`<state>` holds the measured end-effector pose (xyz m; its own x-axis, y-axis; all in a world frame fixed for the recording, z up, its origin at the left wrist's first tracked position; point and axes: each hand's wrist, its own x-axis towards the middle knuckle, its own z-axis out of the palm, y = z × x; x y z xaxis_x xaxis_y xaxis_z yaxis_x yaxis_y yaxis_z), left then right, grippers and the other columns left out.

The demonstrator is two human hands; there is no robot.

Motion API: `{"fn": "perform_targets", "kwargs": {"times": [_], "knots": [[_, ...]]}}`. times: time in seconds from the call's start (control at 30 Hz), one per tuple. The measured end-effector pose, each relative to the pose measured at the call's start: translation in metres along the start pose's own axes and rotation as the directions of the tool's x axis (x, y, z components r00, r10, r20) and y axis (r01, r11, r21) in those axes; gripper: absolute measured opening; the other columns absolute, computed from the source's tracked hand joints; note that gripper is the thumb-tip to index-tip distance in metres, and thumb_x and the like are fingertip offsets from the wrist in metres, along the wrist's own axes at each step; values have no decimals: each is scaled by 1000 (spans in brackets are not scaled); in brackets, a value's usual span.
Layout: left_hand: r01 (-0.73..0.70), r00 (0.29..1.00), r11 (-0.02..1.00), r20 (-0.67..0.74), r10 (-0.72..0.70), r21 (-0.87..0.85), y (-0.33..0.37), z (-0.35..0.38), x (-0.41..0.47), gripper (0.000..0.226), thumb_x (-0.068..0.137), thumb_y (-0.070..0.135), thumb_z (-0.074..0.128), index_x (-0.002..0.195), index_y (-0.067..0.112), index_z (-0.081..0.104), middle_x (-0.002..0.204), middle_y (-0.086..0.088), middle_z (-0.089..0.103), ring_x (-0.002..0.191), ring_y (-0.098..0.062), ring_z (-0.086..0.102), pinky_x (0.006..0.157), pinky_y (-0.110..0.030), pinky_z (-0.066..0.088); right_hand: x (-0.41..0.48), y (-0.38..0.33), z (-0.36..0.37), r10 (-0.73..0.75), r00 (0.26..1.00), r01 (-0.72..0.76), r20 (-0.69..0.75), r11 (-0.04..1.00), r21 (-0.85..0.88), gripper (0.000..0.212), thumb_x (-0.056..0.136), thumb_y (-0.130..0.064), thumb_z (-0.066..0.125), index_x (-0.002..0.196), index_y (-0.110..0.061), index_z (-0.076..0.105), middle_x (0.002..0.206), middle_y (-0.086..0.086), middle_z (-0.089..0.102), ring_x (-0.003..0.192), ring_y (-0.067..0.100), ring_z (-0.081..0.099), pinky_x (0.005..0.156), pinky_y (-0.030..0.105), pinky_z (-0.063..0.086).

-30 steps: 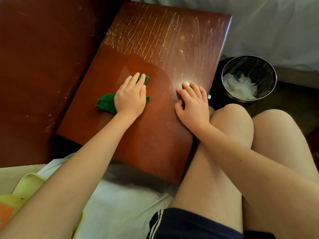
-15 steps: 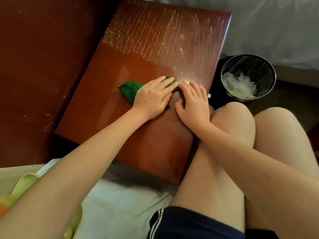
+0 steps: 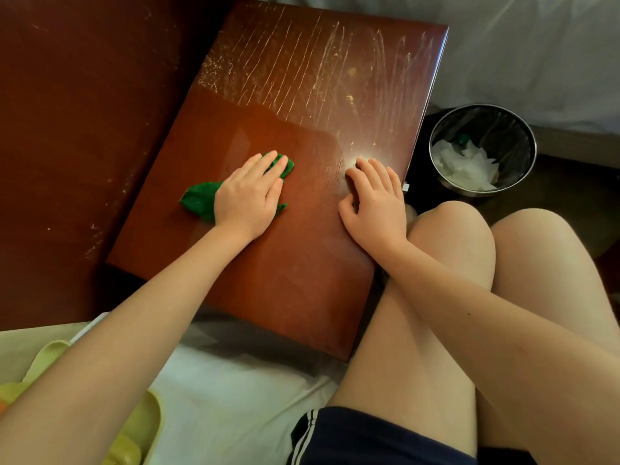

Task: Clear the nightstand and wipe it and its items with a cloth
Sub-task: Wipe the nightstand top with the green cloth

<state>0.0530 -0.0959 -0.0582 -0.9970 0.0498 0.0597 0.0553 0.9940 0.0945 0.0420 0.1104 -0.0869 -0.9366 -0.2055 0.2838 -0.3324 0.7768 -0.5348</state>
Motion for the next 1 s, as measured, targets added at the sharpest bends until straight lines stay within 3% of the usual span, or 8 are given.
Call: {"fn": "perform_targets", "kwargs": {"times": [0.1,0.27,0.47,0.6,0.73,0.87,1.0], "knots": [[79,997,997,-4,-79,-13,18,4,20,41,101,27,36,140,21,44,146,0,42,136,-23,37,105,-38,36,0,0,1,-1,1000,1,-6,1000,-12,40,81,-20,40,110,-5,63,123,11,59,124,29,47,109,42,25],[30,1000,999,-5,-30,-23,49,11,50,41,101,28,34,140,22,44,147,1,42,136,-21,36,106,-36,33,-1,0,2,5,999,-5,-37,1000,-13,40,80,-19,43,110,-4,64,123,12,60,123,30,49,108,39,25],[-190,982,980,-25,188,-57,66,18,67,40,98,27,38,135,22,51,141,2,49,132,-21,43,101,-36,39,-2,-2,0,62,993,-64,-99,998,-17,36,75,-14,49,107,-2,62,118,13,61,119,31,52,108,41,27],[-391,919,920,-67,389,-20,54,18,57,39,94,28,41,127,20,60,130,0,59,121,-23,55,94,-35,46,-3,-3,-1,97,990,-99,-103,995,-19,40,76,-17,46,110,-2,61,119,12,61,120,30,51,109,46,29],[-475,878,880,-86,471,-32,37,16,32,37,95,28,43,128,22,59,131,0,58,122,-22,54,97,-33,44,-4,-2,1,89,992,-92,-89,996,-22,39,75,-15,51,111,-3,61,119,12,60,120,30,50,109,46,29],[-432,900,901,-75,429,-39,11,11,8,37,96,29,41,129,23,59,133,2,57,124,-20,52,98,-32,42,-3,-1,1,94,992,-96,-85,995,-15,38,76,-19,44,106,-3,61,118,12,60,120,30,50,108,46,28],[-256,967,966,-18,255,-42,1,5,8,39,97,31,37,133,26,54,137,3,53,129,-19,47,97,-34,43,-3,-1,1,94,992,-95,-86,996,-4,37,77,-20,40,101,-3,62,116,12,60,118,31,51,108,47,28]]}}
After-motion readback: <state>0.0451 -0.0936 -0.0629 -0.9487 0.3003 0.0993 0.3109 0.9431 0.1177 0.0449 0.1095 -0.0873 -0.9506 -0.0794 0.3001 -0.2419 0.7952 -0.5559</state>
